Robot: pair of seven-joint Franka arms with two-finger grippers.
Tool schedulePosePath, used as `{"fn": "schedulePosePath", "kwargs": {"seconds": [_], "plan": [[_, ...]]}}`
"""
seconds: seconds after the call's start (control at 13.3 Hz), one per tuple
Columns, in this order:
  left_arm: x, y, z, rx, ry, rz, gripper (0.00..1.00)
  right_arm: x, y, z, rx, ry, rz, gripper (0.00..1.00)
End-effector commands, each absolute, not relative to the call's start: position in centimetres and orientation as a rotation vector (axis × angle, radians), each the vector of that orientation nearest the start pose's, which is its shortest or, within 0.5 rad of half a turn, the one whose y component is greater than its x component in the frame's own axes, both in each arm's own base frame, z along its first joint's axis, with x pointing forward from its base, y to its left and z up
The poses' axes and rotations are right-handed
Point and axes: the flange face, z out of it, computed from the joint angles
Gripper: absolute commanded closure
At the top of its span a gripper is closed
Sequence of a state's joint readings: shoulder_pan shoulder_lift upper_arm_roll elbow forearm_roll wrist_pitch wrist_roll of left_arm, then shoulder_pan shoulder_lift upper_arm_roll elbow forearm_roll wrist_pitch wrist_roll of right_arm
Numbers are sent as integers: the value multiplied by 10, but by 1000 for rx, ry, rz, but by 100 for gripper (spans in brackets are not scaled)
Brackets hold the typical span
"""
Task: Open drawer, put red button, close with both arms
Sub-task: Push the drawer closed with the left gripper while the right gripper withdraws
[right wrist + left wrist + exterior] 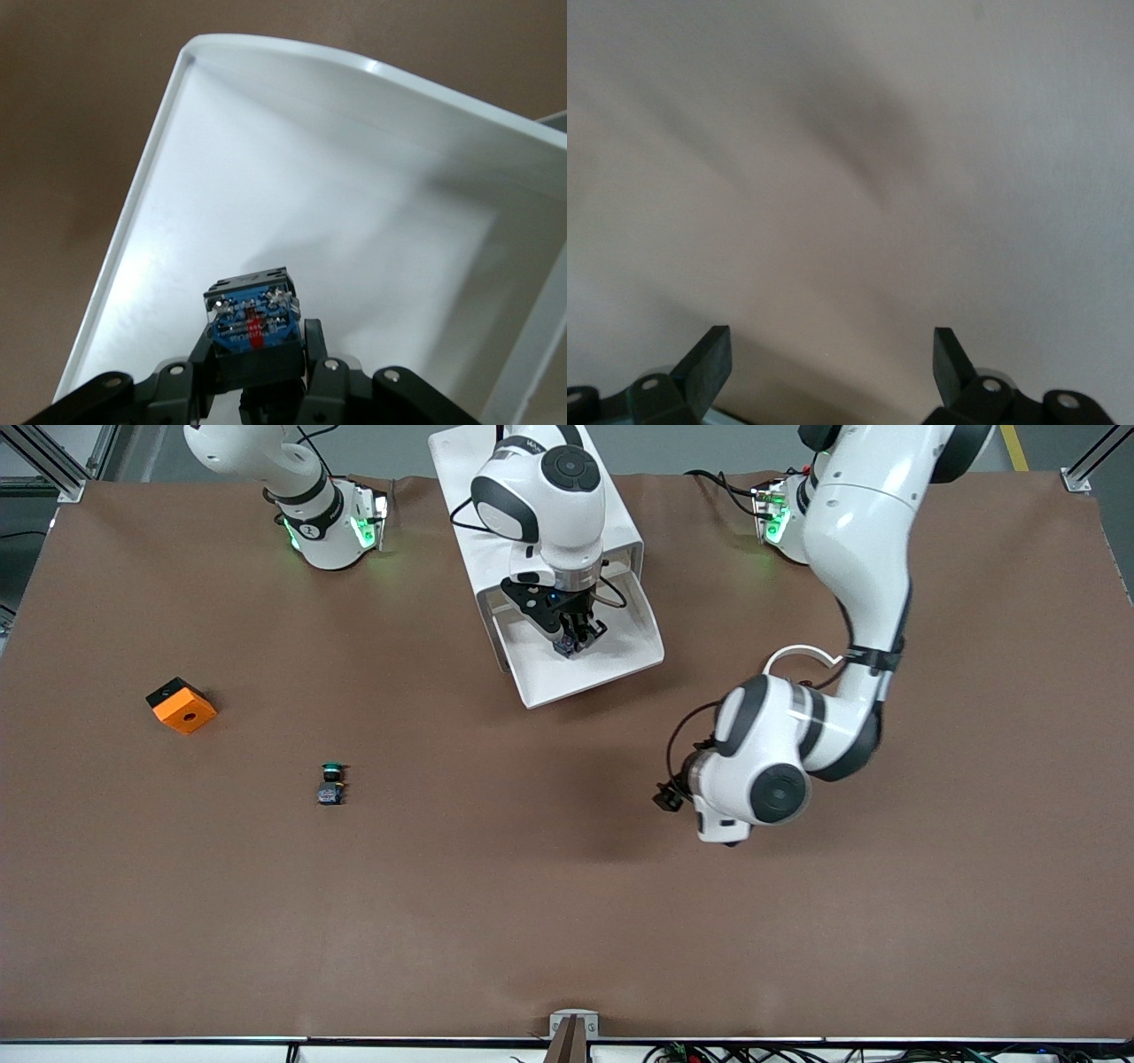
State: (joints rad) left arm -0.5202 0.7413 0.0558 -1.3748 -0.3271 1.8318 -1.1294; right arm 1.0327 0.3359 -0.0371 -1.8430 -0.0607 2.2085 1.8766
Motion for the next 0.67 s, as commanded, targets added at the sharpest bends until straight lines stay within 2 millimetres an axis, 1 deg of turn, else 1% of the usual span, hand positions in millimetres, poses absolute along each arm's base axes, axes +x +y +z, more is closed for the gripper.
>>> {"fn": "schedulePosePath", "kwargs": {"seconds": [0.0,0.07,0.15,0.22,0.3,0.38,0.53,0.6], "plan": [[585,-348,277,-2952,-982,518,0,344,539,343,-2838,1298,-137,100],[574,-350,283,-3008,-894,507,0,345,539,342,-2839,1296,-140,100],[563,-353,282,-3053,-822,493,0,346,540,341,-2840,1298,-138,39],[552,-357,279,-3089,-792,464,0,348,541,341,-2838,1298,-141,0],[542,-361,278,-3120,-763,439,0,349,542,341,-2837,1298,-142,0],[531,-366,276,-3147,-715,427,0,354,543,346,-2825,1302,-142,0],[519,-375,272,-3159,-659,445,0,364,546,362,-2805,1286,-147,0],[515,-381,273,-3166,-642,456,0,373,544,370,-2794,1287,-150,0]]}}
